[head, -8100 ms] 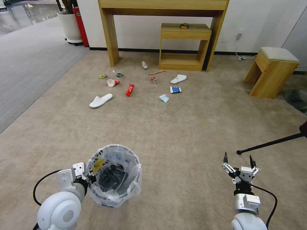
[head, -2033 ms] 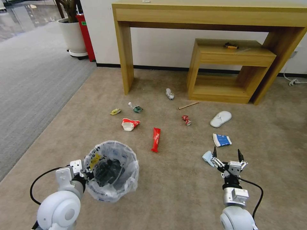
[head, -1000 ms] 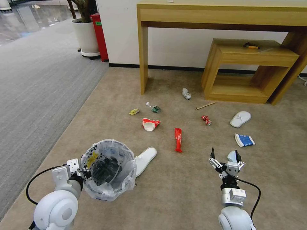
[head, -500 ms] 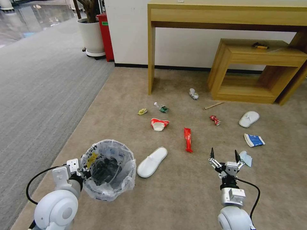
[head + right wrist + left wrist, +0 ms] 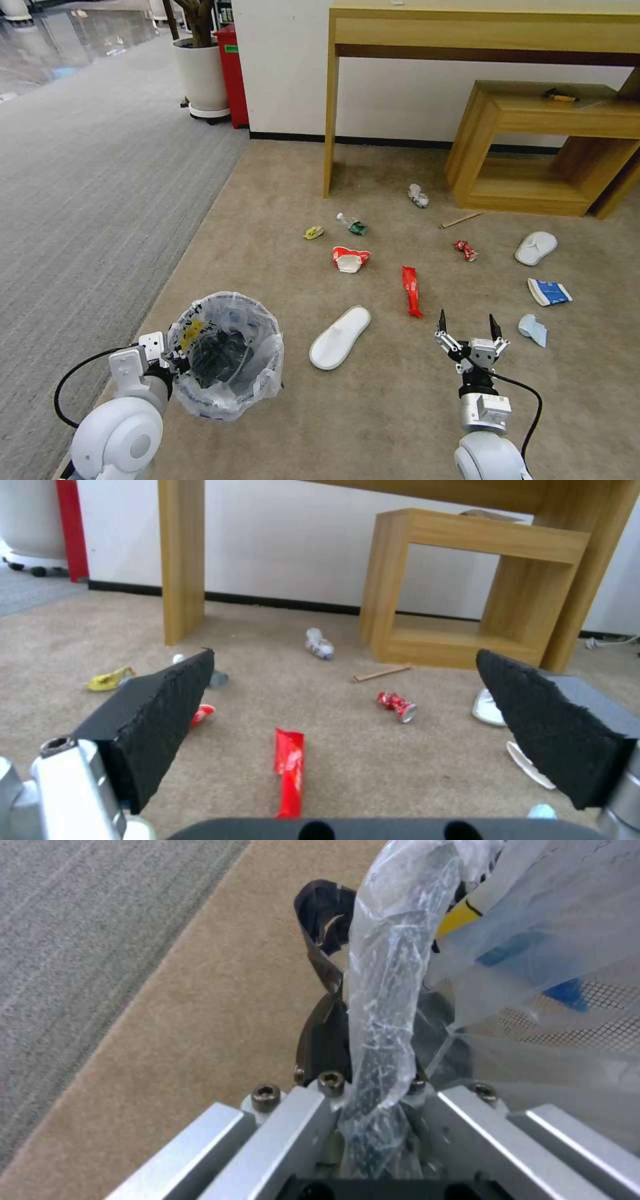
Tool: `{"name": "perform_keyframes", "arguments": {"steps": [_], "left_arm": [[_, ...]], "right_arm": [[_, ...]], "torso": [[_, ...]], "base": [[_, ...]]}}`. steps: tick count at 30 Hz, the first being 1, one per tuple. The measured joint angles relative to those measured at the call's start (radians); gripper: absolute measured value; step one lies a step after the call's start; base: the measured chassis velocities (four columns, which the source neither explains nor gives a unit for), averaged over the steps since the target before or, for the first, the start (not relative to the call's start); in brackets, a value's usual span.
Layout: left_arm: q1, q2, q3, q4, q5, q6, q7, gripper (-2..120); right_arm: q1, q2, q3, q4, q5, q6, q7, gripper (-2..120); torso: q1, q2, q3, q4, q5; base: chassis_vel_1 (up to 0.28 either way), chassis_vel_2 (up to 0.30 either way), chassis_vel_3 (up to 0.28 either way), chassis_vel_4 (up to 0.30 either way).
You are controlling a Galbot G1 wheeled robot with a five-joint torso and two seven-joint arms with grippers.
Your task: Pick up the trash bin and place the garbage on the floor into it.
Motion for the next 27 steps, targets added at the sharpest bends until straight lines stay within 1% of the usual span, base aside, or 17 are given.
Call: {"name": "perform_keyframes", "arguments": {"steps": [8,12,15,27], "left_arm": [[0.002,-0.002,0.001,0.000,0.003,-0.001,0.001,0],[0.002,-0.002,0.000,0.000,0.005,-0.001,0.001,0],[0.001,-0.002,0.000,0.000,0.005,-0.001,0.001,0],[0.000,-0.004,0.007,0.003,0.008,-0.002,0.003,0]], "right_arm": [[-0.001,0.000,0.000,0.000,-0.002,0.003,0.000,100],[-0.002,0.002,0.000,0.000,-0.003,0.014,-0.004,100],[-0.004,0.005,-0.001,-0.008,-0.003,0.034,-0.010,100],[-0.010,0.007,-0.001,-0.003,-0.004,0.030,-0.013,100]], "torso": [[0.000,0.000,0.000,0.0001,-0.0002],[0.000,0.000,0.000,0.0002,-0.0003],[0.000,0.000,0.000,0.0000,0.0001],[0.000,0.000,0.000,-0.0001,-0.0002]], "base": [[0.108,0.092,-0.096,-0.096],[0.055,0.059,-0.045,-0.031],[0.000,0.000,0.000,0.000],[0.000,0.000,0.000,0.000]]}}
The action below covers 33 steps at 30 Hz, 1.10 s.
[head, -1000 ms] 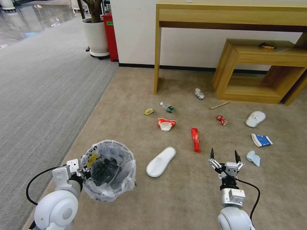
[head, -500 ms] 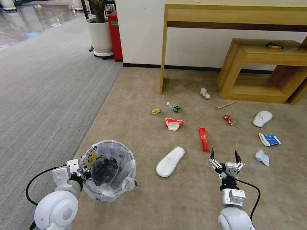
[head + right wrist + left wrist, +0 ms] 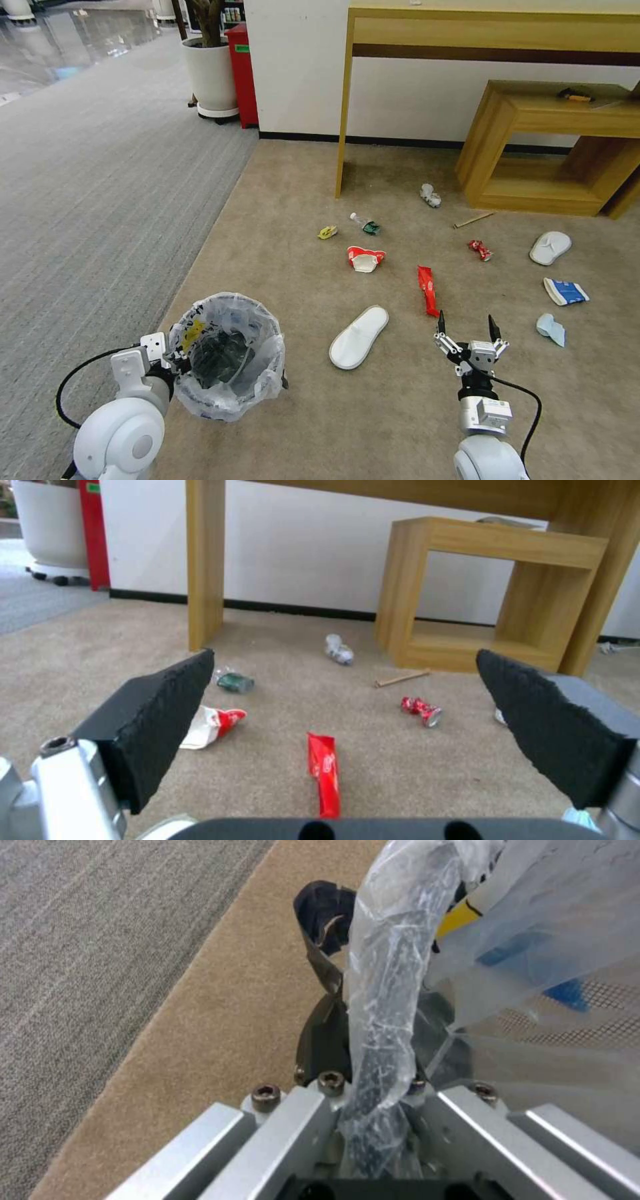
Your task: Pick up the trash bin and place the garbage on the floor into it.
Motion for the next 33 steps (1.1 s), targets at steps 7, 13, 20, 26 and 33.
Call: {"name": "perform_keyframes", "arguments": {"steps": [7,13,20,26,33], "left_arm": [[0.002,0.000,-0.001,-0.001,0.001,-0.001,0.001,0],[0.004,-0.003,0.000,-0.002,0.004,-0.002,0.002,0],[0.006,-0.007,0.001,-0.001,0.011,-0.003,0.006,0],[0.007,-0.009,0.001,-0.001,0.013,-0.003,0.007,0],[0.009,-0.011,0.002,0.001,0.015,-0.003,0.007,0]], "right_arm": [[0.000,0.002,-0.003,0.001,-0.001,-0.003,-0.001,100],[0.001,0.002,-0.003,-0.001,-0.003,-0.003,-0.002,100],[0.002,0.002,-0.008,-0.006,-0.003,-0.002,-0.002,100],[0.008,0.003,-0.017,-0.010,-0.004,-0.002,0.001,100],[0.020,0.001,-0.066,-0.014,0.037,-0.033,0.051,100]], "torso": [[0.000,0.000,0.000,0.0001,0.0000],[0.000,0.000,0.000,0.0000,0.0000],[0.000,0.000,0.000,0.0001,0.0001],[0.000,0.000,0.000,0.0000,0.0000],[0.000,0.000,0.000,0.0000,0.0000]], "base": [[0.000,0.000,0.000,0.000],[0.000,0.000,0.000,0.000],[-0.016,0.014,0.023,-0.016],[-0.018,0.011,0.013,-0.021],[-0.013,0.009,0.016,-0.015]]}}
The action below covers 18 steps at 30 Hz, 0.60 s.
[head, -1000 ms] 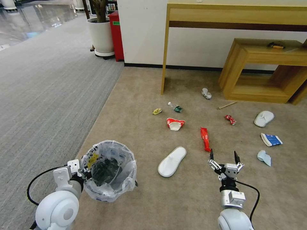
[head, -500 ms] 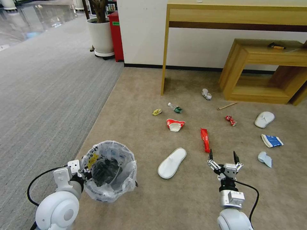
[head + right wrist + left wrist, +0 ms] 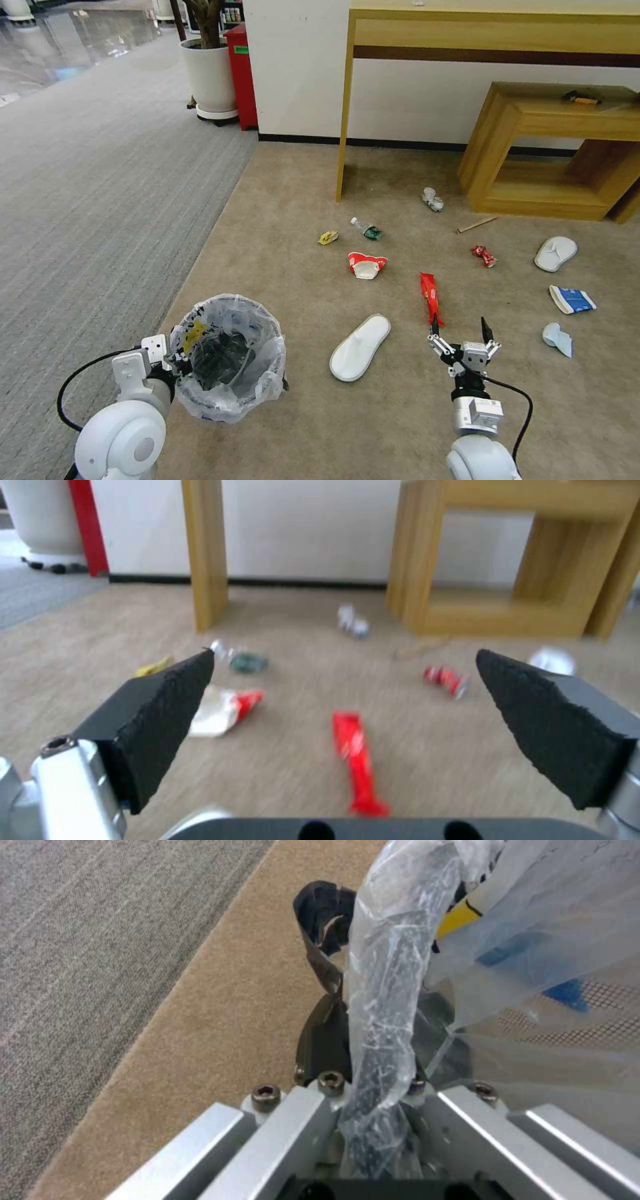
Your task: Pick up the trash bin and place the garbage on the floor into it.
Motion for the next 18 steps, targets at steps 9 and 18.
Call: {"name": "perform_keyframes", "arguments": {"steps": [9,18], "left_arm": [[0.003,0.004,0.001,0.005,0.000,0.000,0.000,0],[-0.001,-0.015,0.022,0.056,0.028,0.001,-0.002,0]], "right_arm": [[0.061,-0.020,-0.119,-0.059,0.204,-0.087,0.062,100],[0.195,-0.267,-0.312,0.047,0.684,-0.363,0.268,100]], "torso": [[0.000,0.000,0.000,0.0003,0.0001],[0.000,0.000,0.000,0.0000,0.0000]], "base": [[0.000,0.000,0.000,0.000],[0.000,0.000,0.000,0.000]]}}
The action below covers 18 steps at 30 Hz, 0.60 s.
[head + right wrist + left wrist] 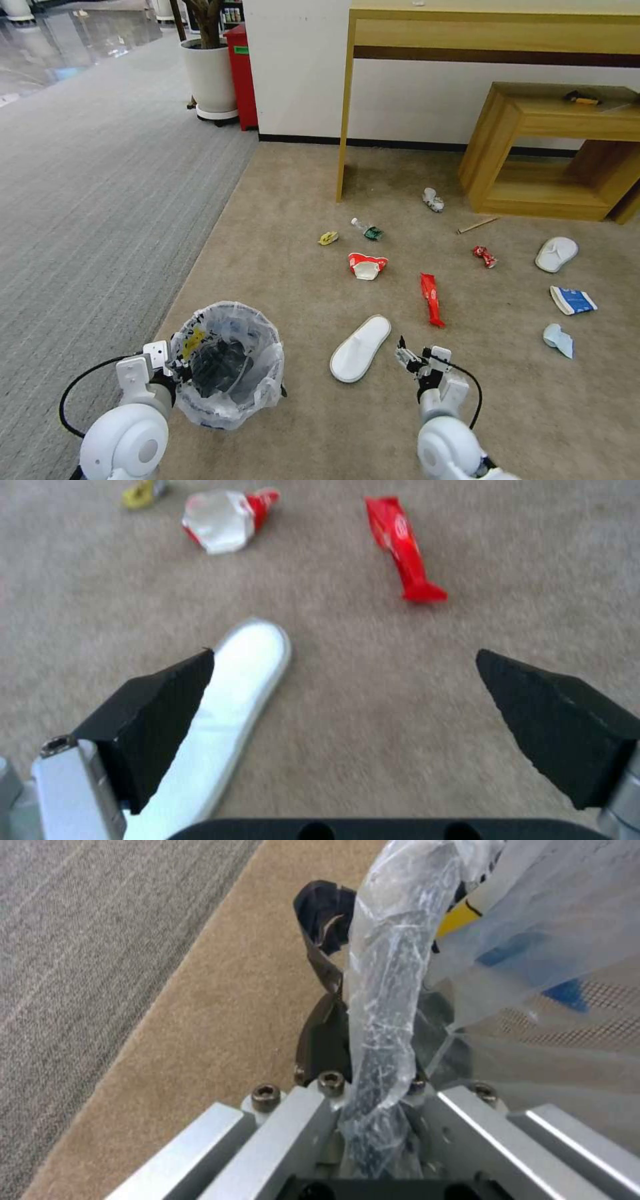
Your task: Pick up the trash bin and place the garbage on the floor into it.
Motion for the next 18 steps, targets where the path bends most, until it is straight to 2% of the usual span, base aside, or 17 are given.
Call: {"name": "perform_keyframes", "arguments": {"steps": [5,8,13,18], "left_arm": [[-0.008,-0.008,0.007,0.027,0.014,0.002,0.003,0],[-0.011,-0.014,0.011,0.030,0.018,0.003,0.001,0],[-0.011,-0.023,0.018,0.030,0.028,0.006,-0.005,0],[0.002,-0.031,0.015,0.025,0.040,0.008,-0.009,0]], "right_arm": [[0.021,-0.069,-0.010,0.051,0.135,-0.053,0.032,100],[0.052,-0.082,-0.028,0.052,0.173,-0.068,0.039,100],[0.138,-0.080,-0.089,0.005,0.224,-0.078,0.035,100],[0.223,-0.037,-0.167,-0.061,0.271,-0.098,0.025,100]], "torso": [[0.000,0.000,0.000,0.0000,0.0001],[0.000,0.000,0.000,-0.0001,0.0002],[0.000,0.000,0.000,0.0003,0.0004],[0.000,0.000,0.000,0.0002,0.0001]], "base": [[0.000,0.000,0.000,0.000],[0.000,0.000,0.000,0.000],[0.000,0.000,0.000,0.000],[0.000,0.000,0.000,0.000]]}}
